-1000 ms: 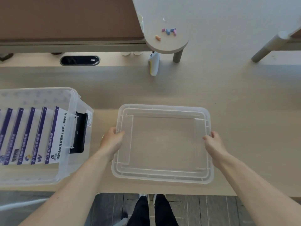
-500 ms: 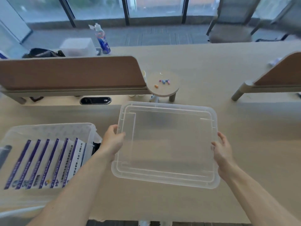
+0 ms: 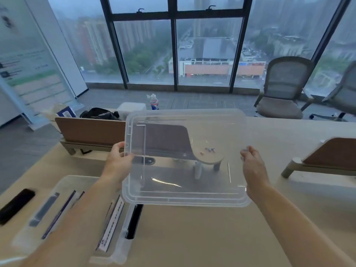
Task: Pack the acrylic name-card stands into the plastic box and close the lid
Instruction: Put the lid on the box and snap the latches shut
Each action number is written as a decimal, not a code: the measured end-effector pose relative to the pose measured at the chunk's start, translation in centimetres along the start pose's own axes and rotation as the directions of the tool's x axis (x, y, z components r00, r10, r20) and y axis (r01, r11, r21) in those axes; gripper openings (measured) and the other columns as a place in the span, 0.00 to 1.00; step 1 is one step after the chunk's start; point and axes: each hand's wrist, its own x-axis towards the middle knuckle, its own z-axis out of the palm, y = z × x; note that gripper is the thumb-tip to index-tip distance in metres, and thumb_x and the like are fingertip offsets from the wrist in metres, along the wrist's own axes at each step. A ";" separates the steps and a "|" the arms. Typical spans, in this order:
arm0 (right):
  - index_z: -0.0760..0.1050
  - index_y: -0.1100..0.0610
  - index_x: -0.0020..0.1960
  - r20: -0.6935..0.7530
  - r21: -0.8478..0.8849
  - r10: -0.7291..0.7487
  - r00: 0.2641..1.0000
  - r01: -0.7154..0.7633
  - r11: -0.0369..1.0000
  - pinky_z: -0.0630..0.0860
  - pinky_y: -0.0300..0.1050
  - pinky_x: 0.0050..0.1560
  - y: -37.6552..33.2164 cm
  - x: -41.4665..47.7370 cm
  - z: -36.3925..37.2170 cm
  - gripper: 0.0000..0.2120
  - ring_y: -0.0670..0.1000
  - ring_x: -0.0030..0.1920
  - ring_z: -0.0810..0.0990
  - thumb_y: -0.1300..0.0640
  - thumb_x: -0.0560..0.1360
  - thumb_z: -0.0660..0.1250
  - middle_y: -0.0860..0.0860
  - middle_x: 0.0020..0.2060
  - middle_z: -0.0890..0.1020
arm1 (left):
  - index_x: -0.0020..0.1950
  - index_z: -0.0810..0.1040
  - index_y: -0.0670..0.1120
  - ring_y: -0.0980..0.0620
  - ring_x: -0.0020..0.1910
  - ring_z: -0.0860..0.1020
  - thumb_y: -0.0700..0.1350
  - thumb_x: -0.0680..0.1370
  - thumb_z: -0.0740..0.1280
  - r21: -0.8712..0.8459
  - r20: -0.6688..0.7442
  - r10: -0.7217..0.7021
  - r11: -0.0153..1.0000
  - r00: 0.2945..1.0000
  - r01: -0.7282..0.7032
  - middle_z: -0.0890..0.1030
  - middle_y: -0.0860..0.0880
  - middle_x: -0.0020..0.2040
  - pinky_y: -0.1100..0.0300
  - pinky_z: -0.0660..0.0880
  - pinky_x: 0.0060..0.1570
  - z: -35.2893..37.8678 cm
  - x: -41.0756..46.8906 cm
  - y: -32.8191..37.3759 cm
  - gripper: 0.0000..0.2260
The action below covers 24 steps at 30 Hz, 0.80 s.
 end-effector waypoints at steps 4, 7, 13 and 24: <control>0.60 0.53 0.80 0.046 -0.012 -0.020 0.999 0.021 1.000 0.62 0.43 0.72 -0.3 -1.6 3.5 0.25 0.48 0.72 0.70 0.57 0.83 0.56 0.47 0.74 0.70 | 0.75 0.67 0.50 0.52 0.49 0.77 0.41 0.84 0.63 -0.035 -0.060 0.034 0.999 0.998 -0.036 0.78 0.49 0.53 0.54 0.72 0.51 -3.7 0.3 -0.5 0.20; 0.59 0.53 0.80 0.075 -0.024 -0.046 0.996 0.048 0.999 0.60 0.43 0.73 -0.8 -3.2 6.4 0.26 0.47 0.74 0.67 0.58 0.83 0.56 0.46 0.76 0.67 | 0.77 0.66 0.50 0.51 0.48 0.77 0.41 0.84 0.64 -0.074 -0.089 0.025 0.997 0.996 -0.032 0.78 0.46 0.58 0.52 0.74 0.51 -6.5 1.2 -0.7 0.21; 0.58 0.52 0.81 0.113 -0.036 -0.050 0.992 0.055 0.998 0.59 0.48 0.77 -0.9 -5.2 12.0 0.26 0.46 0.73 0.67 0.56 0.84 0.55 0.44 0.74 0.68 | 0.75 0.68 0.55 0.42 0.58 0.80 0.42 0.83 0.65 -0.107 -0.105 0.006 0.994 0.994 -0.017 0.79 0.45 0.62 0.39 0.78 0.62 -12.2 4.4 -2.7 0.21; 0.60 0.51 0.80 0.125 -0.050 -0.055 0.991 0.062 0.997 0.58 0.45 0.73 1.1 -8.8 26.4 0.24 0.44 0.72 0.65 0.52 0.84 0.55 0.45 0.74 0.68 | 0.73 0.70 0.56 0.44 0.57 0.81 0.45 0.84 0.64 -0.094 -0.052 0.032 0.995 0.998 -0.037 0.79 0.47 0.62 0.47 0.79 0.51 -24.5 14.0 -7.9 0.18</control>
